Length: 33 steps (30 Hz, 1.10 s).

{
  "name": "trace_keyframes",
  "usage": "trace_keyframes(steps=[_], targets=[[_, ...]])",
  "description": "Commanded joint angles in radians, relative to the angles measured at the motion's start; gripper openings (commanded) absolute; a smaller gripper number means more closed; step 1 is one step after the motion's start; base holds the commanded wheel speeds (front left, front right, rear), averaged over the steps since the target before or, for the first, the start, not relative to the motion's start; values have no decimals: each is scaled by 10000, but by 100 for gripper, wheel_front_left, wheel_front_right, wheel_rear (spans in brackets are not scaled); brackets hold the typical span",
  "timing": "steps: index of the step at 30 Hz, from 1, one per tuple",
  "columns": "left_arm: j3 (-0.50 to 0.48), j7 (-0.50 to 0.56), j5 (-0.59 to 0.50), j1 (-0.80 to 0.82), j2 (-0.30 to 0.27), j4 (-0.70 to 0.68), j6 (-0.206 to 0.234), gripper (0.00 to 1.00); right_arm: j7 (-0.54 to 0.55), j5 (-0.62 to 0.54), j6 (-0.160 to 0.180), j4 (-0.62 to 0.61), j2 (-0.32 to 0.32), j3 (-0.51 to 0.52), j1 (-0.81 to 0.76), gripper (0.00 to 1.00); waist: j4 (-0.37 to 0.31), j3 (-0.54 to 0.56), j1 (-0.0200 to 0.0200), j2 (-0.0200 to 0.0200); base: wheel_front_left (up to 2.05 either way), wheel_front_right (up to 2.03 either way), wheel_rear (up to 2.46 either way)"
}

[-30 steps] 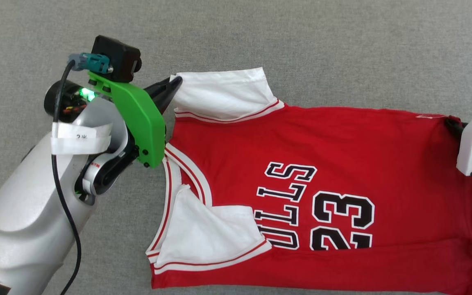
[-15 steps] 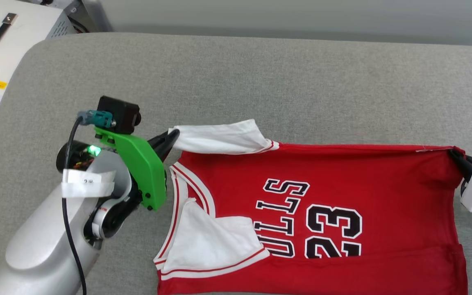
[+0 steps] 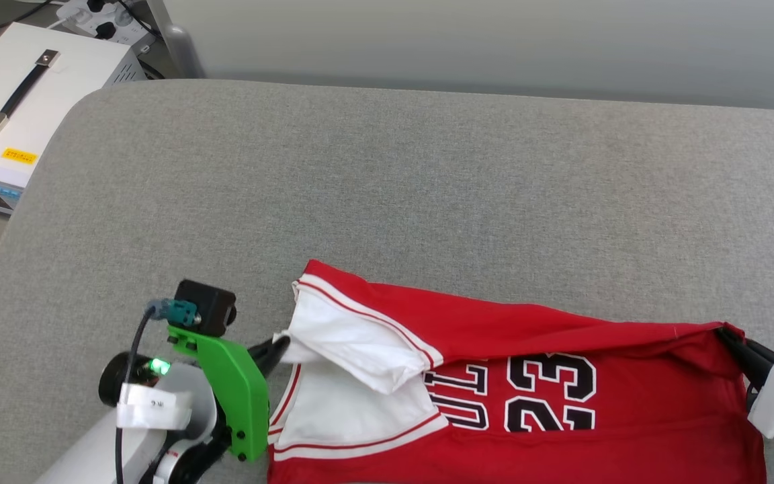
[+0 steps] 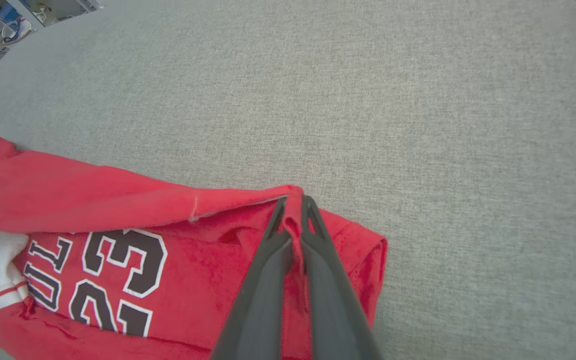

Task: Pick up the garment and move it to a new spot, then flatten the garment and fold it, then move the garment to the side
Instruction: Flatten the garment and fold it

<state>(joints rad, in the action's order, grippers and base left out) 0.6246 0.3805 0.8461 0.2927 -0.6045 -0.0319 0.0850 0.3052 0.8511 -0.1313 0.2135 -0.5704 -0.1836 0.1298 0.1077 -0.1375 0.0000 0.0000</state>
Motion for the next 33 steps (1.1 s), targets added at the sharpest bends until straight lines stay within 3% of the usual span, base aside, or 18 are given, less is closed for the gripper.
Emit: trace_keyframes(steps=[1,15,25,26,27,28,33], targets=[[82,68,36,-284,-94,-61,90,0,86,131,6,-146,-131,-43,-220,0,1,-3,0,0,0,0,0],[502,367,129,-944,-180,479,191,0,635,46,6,-1485,-1743,-1613,-993,0,-118,-77,0,0,0,0,0],[867,603,176,-1005,-44,1081,-38,0,351,-459,6,-1213,-2744,-2995,-822,0,-105,55,0,0,0,0,0],[919,645,168,-1011,-18,1129,-41,0,301,-504,6,-1122,-2759,-3057,-792,12,-101,66,0,0,0,0,0],[977,648,123,-1007,3,1189,-56,86,247,-476,6,-1003,-2720,-3112,-767,100,-98,82,0,0,0,0,0],[1012,620,81,-1001,27,1237,-64,100,213,-400,6,-956,-2659,-3169,-746,100,-98,98,0,0,0,0,0],[1062,387,23,-1091,169,1324,-18,100,171,225,6,-837,-2483,-3282,-705,100,-166,298,0,0,0,0,0]])
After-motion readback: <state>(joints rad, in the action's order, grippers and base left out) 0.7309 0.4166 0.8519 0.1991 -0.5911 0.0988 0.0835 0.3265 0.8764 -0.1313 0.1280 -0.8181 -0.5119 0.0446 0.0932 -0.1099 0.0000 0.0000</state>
